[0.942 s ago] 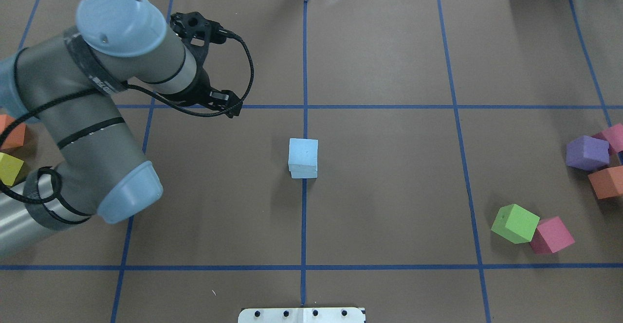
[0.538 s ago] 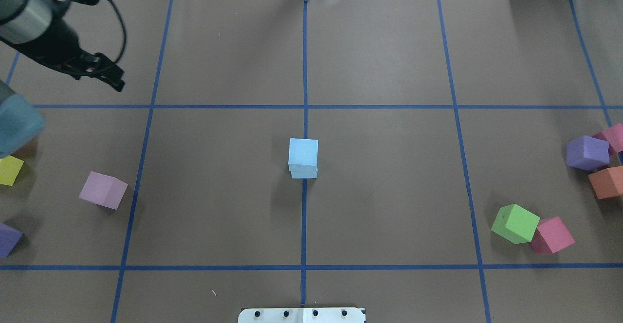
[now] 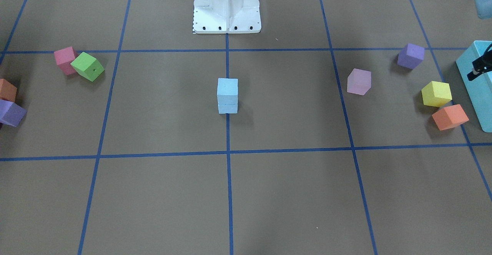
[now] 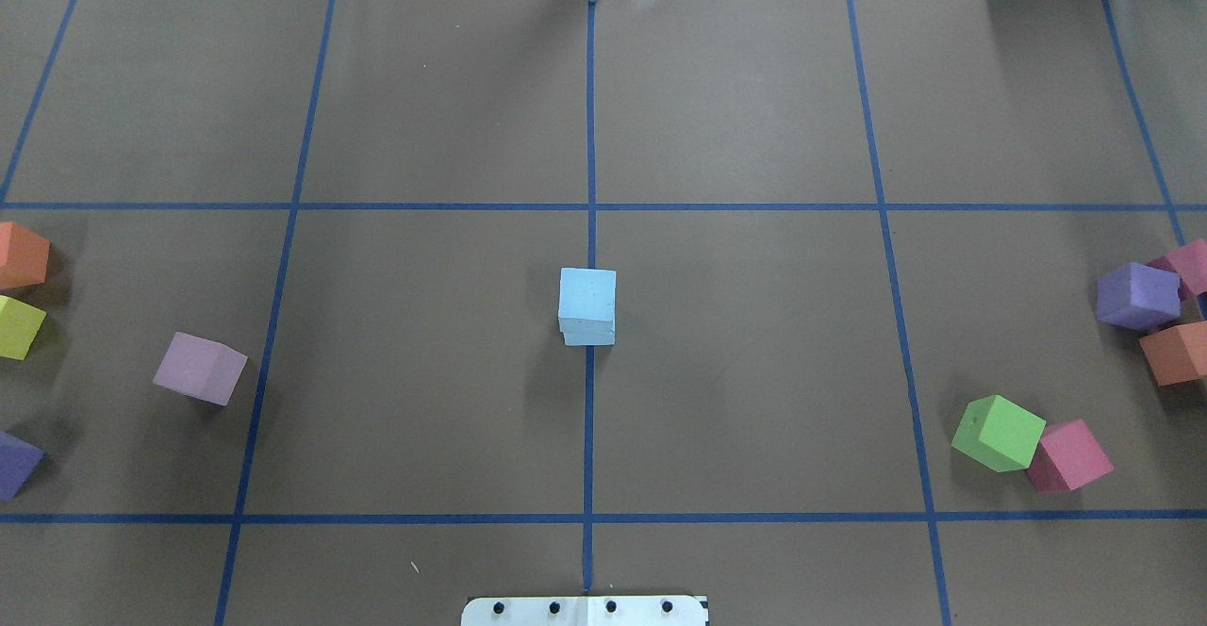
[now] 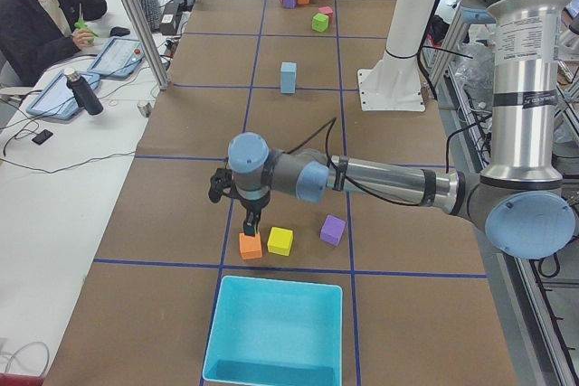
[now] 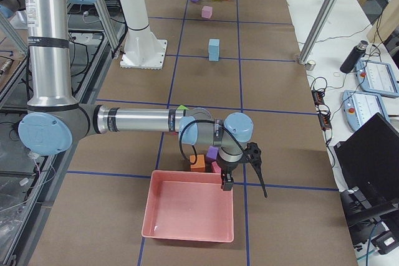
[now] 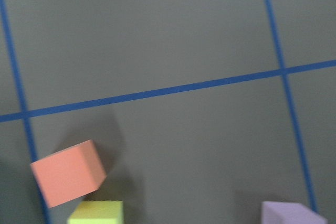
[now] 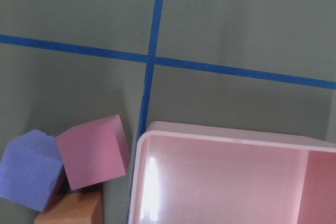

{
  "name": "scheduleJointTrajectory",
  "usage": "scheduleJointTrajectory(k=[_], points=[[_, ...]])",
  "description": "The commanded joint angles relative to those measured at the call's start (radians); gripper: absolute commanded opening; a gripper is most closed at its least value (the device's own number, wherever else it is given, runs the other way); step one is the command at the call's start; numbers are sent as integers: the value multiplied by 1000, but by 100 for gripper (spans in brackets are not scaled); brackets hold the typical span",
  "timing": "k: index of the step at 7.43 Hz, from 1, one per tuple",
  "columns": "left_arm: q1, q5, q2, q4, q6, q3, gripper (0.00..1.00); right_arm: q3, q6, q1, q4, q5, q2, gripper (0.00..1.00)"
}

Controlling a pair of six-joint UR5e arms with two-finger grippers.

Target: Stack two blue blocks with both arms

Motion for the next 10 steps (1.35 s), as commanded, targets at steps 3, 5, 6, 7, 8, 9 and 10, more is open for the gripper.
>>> scheduleJointTrajectory(k=[3,5,6,7,8,9,10], points=[[-79,6,91,-37,29,-3,98,1,0,0,0,1,1,100],[-77,8,89,-34,28,-1,98,1,0,0,0,1,4,100],[-79,8,91,-28,28,0,98,0,0,0,0,1,7,100],[-80,8,92,-29,28,-3,98,0,0,0,0,1,7,100],[-79,8,91,-31,29,6,98,-2,1,0,0,1,7,100],[-79,8,91,-31,28,7,98,-2,1,0,0,1,7,100],[-79,8,91,-31,28,7,98,-2,1,0,0,1,7,100]])
